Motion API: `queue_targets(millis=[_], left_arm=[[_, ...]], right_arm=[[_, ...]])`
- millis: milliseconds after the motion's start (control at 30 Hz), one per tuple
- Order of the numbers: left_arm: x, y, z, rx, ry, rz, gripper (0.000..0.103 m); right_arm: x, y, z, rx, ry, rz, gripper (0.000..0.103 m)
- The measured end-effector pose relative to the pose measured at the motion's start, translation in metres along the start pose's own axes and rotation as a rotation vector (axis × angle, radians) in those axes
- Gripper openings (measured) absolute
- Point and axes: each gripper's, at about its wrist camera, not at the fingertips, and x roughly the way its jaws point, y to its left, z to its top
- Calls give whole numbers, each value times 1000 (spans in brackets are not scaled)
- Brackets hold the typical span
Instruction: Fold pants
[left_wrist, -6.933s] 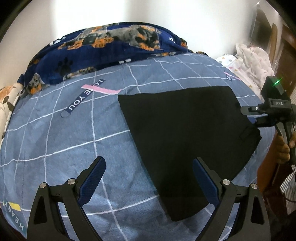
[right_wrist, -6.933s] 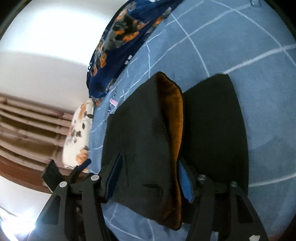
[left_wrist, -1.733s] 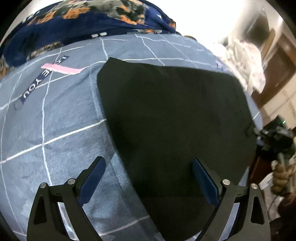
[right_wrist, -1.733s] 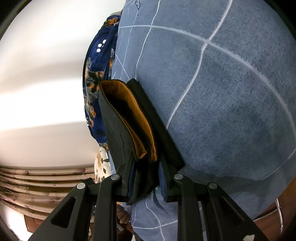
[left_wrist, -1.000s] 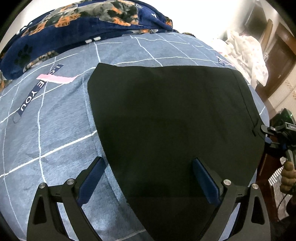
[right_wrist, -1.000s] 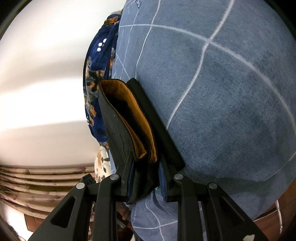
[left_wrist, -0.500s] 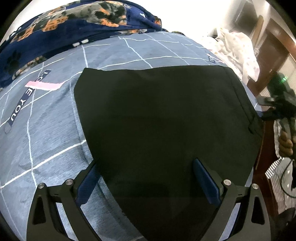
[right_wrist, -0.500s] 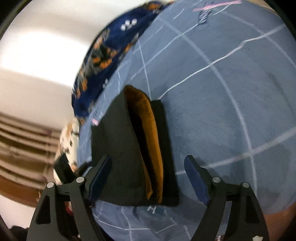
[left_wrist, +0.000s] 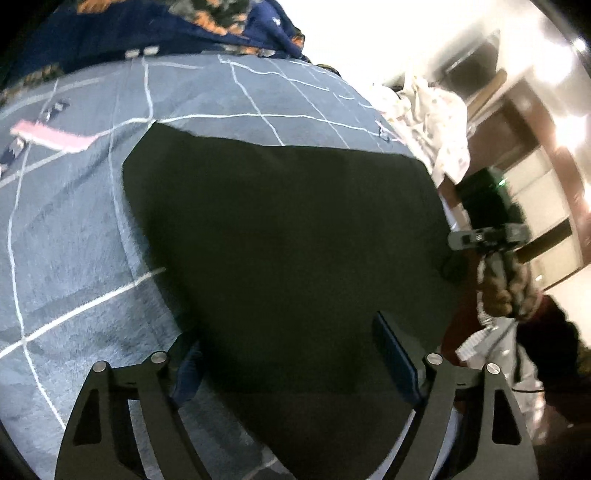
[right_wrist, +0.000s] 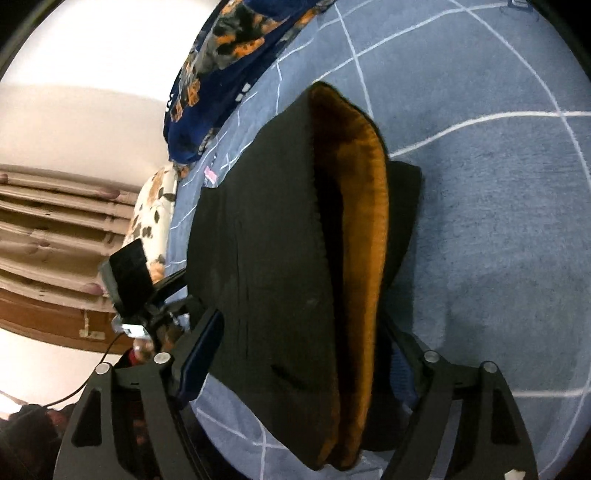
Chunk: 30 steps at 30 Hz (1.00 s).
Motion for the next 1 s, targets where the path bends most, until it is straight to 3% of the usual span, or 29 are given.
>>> queue_targets(millis=[100,200,300,333,400,467,500,700,1000], left_arm=[[-2,9,2,-40,16,-63,82],[-2,16,5,-97,16,-121,82],[-1,22,4,-169,-29,-187,82],[0,21,4,-175,-42,-185,82],[4,15,5,-174,-68,-155,78],[8,8,3,-166,-64,-105,54],[9,9,2,-170,-67,-75,30],[-4,5,-7,-181,-130,-44,22],[-62,-4,-12,-135,-229,21,21]], right_arm=[[-7,-14,1,43,33,43,67],[-8,-22,3,83,43,92,66],[-2,-17,0,72,40,59,53],[-1,-16,-1,77,40,43,42],[4,-12,-4,93,42,30,39],[8,-6,-7,80,32,24,37],[8,-3,-11,77,21,23,37],[3,-5,-27,150,-69,136,31],[16,42,-30,145,-148,248,27]])
